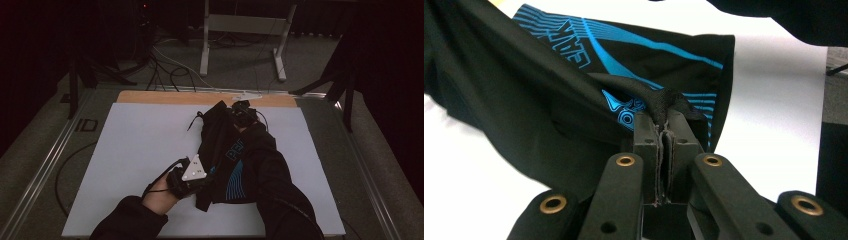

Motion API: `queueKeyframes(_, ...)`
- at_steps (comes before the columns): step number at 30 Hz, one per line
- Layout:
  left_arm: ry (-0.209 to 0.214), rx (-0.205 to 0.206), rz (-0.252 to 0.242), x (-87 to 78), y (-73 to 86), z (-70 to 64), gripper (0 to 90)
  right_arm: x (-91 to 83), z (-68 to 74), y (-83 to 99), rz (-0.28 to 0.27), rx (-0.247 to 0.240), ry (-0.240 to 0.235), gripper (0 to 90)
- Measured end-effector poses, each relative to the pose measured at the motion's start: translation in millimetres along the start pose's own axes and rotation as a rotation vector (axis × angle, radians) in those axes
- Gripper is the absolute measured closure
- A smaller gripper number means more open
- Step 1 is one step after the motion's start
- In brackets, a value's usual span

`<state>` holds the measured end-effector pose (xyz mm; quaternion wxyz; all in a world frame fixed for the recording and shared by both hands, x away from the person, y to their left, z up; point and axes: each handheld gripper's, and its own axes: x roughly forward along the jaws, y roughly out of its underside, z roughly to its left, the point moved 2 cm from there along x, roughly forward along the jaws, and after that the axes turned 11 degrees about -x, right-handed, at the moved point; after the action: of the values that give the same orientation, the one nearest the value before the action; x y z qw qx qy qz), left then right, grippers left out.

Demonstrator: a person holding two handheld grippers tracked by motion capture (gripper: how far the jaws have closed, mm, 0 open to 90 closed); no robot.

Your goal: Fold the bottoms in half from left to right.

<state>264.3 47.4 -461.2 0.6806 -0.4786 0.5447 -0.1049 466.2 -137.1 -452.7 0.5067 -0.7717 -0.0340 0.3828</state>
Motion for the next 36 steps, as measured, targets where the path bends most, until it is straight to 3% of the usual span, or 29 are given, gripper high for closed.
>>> queueKeyframes(12,0.044,0.022,0.014,35.0,-15.1,-14.6,87.7,-9.5,-21.7,14.0,0.007,-0.005,0.027,89.6)
queueKeyframes(36,0.080,0.047,0.014,87.4,-40.0,-32.7,87.7,-11.4,-63.1,51.0,0.057,0.018,0.105,89.5)
